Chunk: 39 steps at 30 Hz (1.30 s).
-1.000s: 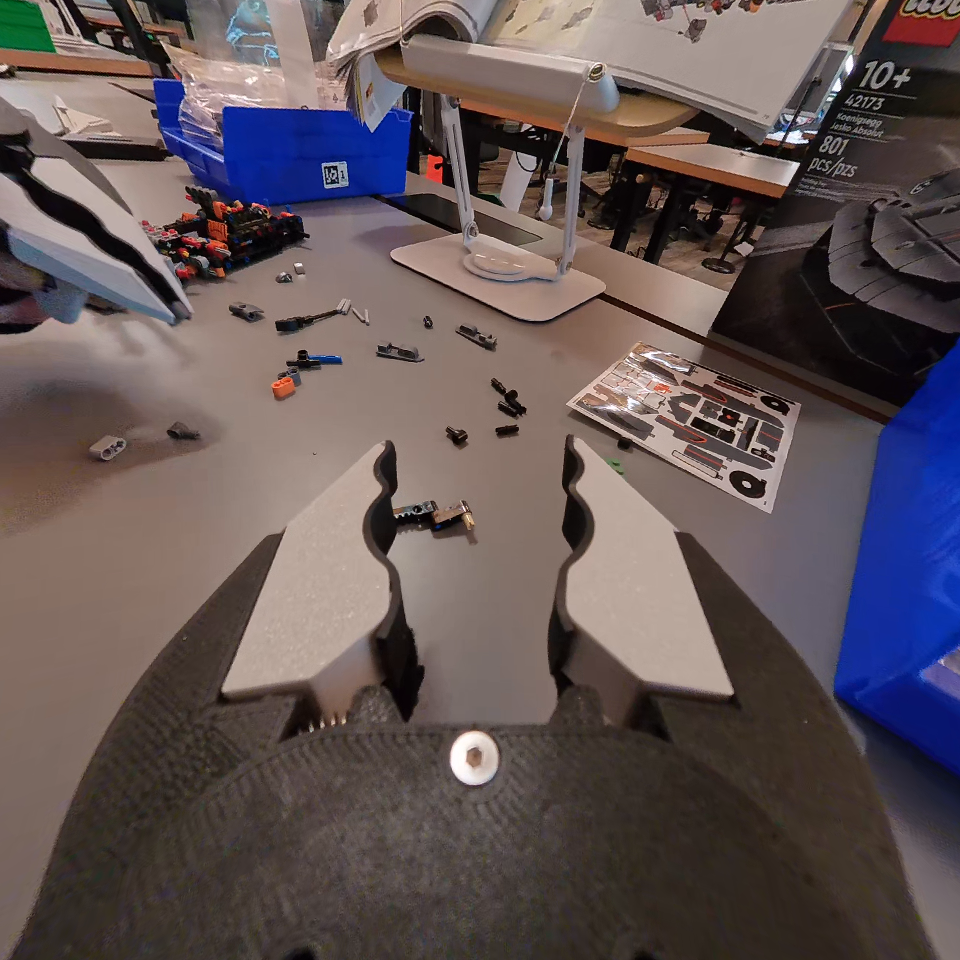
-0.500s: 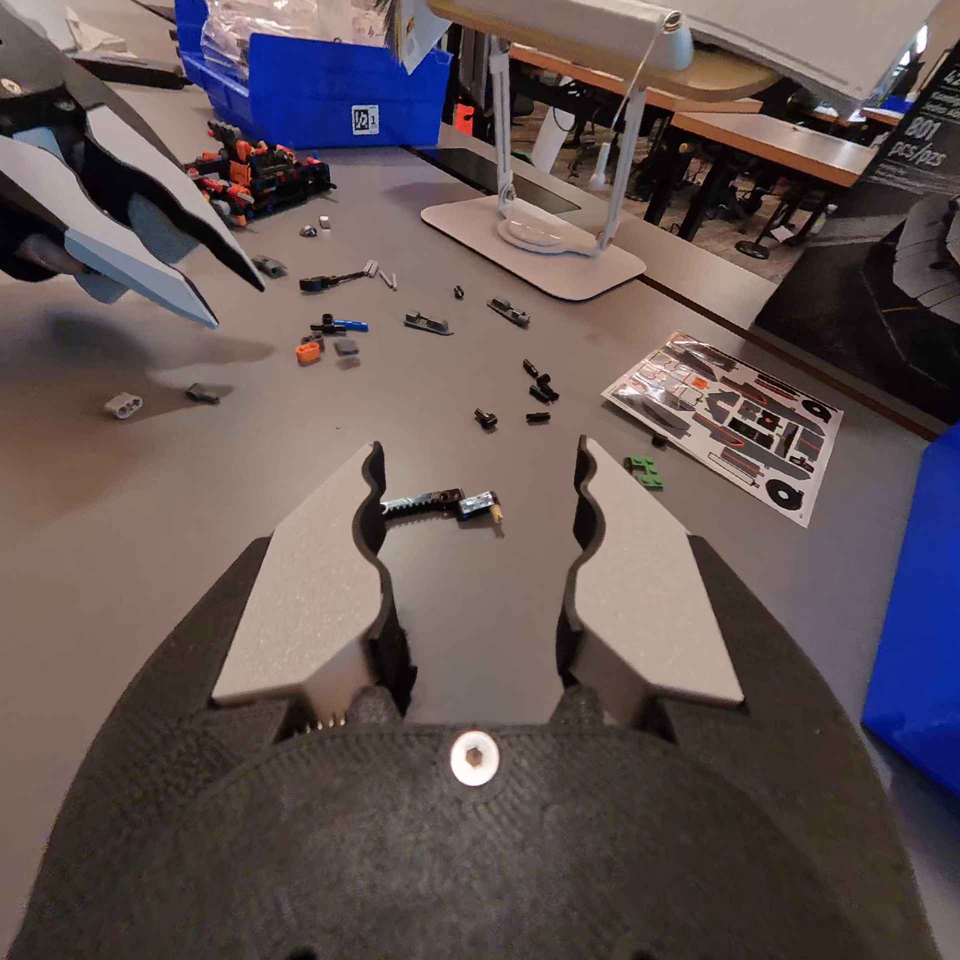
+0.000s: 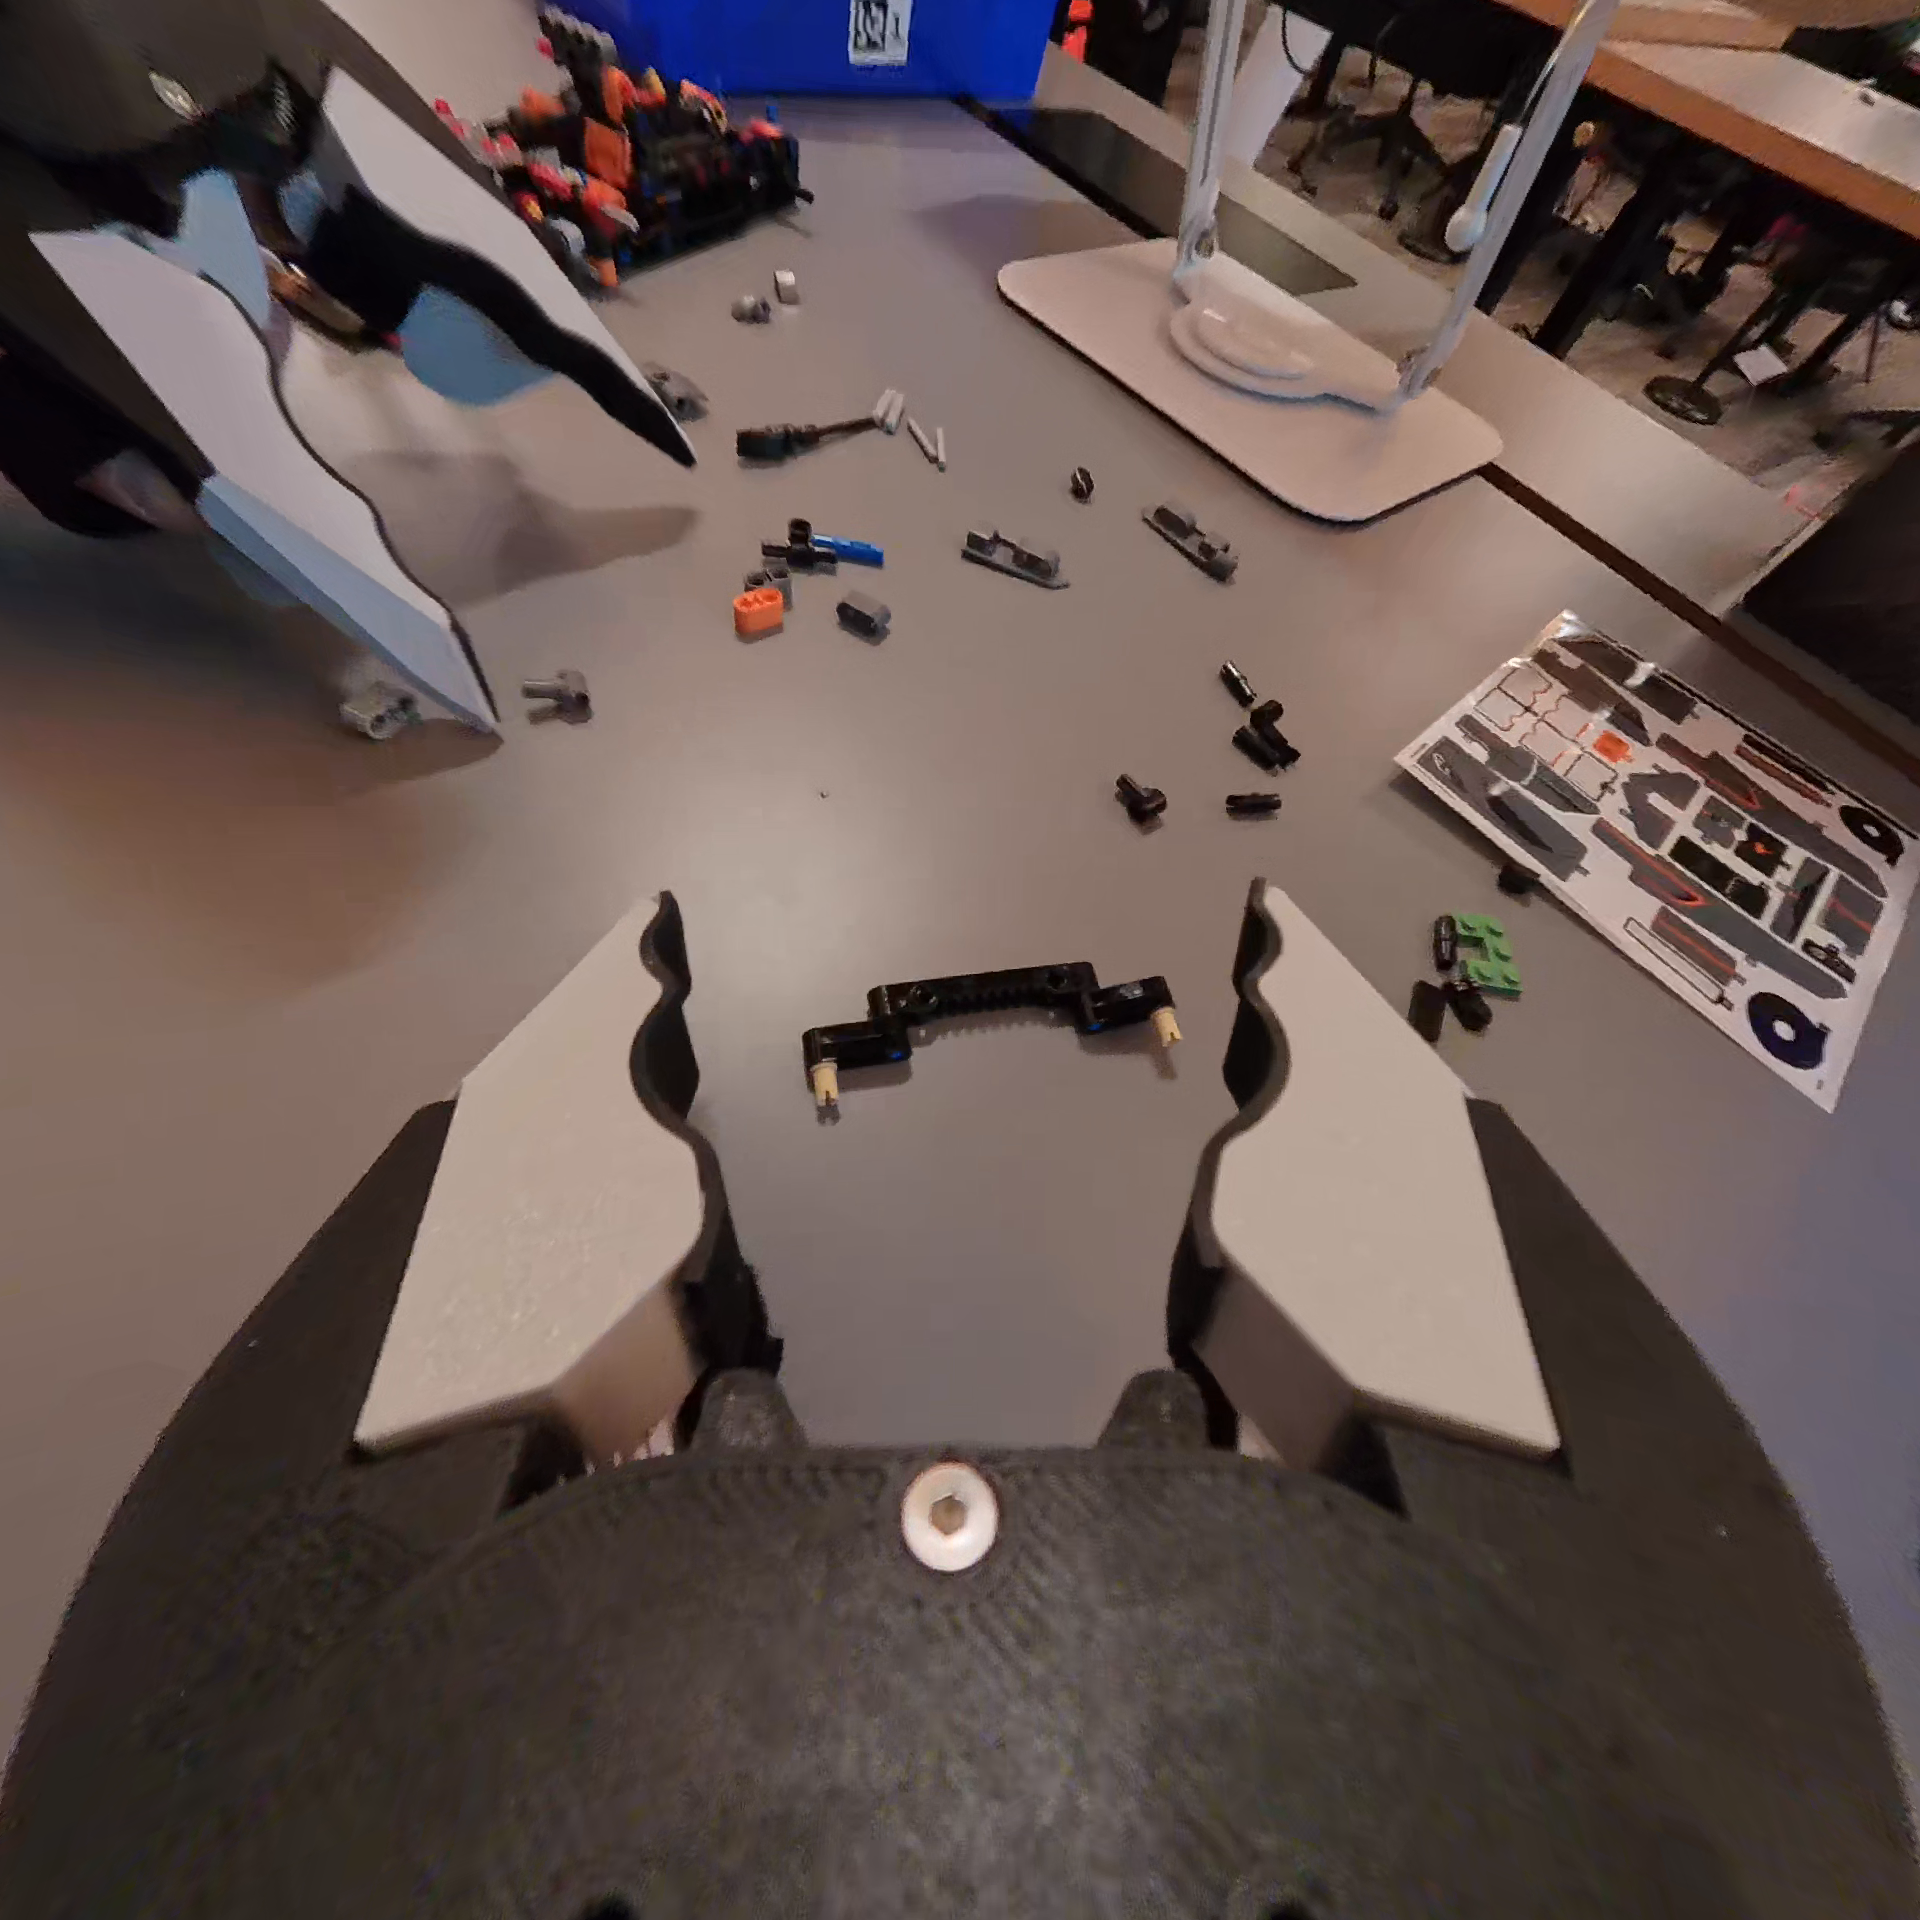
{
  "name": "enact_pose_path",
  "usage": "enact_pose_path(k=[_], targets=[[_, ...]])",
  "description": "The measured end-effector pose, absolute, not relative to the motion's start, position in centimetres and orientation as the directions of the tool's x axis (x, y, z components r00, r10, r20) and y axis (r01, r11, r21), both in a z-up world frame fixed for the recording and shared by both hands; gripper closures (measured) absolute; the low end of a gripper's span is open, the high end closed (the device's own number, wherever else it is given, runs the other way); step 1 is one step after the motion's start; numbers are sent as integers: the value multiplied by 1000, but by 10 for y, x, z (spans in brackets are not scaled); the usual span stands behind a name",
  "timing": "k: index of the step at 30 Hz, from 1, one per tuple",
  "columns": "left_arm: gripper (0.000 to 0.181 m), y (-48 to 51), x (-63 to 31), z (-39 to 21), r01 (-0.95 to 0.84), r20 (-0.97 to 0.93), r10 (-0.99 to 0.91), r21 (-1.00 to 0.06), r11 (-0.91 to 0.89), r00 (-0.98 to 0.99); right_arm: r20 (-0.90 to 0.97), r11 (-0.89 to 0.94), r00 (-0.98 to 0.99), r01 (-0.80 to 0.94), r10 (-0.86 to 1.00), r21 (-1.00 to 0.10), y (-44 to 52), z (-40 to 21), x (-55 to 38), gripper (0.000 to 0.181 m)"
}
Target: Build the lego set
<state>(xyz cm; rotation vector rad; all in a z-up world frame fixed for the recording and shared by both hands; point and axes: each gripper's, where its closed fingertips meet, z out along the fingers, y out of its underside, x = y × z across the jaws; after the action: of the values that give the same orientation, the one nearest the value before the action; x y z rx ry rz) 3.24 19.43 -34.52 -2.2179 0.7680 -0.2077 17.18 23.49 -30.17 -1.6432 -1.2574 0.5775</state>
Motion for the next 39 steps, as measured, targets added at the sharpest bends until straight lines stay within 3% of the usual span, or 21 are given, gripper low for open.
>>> enact_pose_path(k=[1,5,12,17,22,25,39], targets=[[60,194,32,-345,-458,-92,-580,-716,-526,810,183,-12,363,475,914,-880,235,-303,172,77],[62,191,29,-329,-389,-60,-565,-784,-484,823,211,14,378,462,902,-887,233,-298,176,82],[86,179,19,-320,-373,-68,-556,-807,-457,829,208,9,384,461,900,-887,224,-299,183,104],[83,167,13,-336,-371,-17,-546,-751,-547,838,147,-75,380,512,913,-856,208,-313,177,88],[76,168,12,-344,-375,-12,-530,-720,-584,848,129,-142,393,589,911,-795,200,-331,172,59],[69,168,11,-351,-386,-11,-525,-692,-611,851,125,-170,402,621,907,-765,200,-338,171,57],[69,170,11,-351,-385,-15,-521,-691,-612,853,41,-264,422,636,905,-725,202,-349,173,52]])
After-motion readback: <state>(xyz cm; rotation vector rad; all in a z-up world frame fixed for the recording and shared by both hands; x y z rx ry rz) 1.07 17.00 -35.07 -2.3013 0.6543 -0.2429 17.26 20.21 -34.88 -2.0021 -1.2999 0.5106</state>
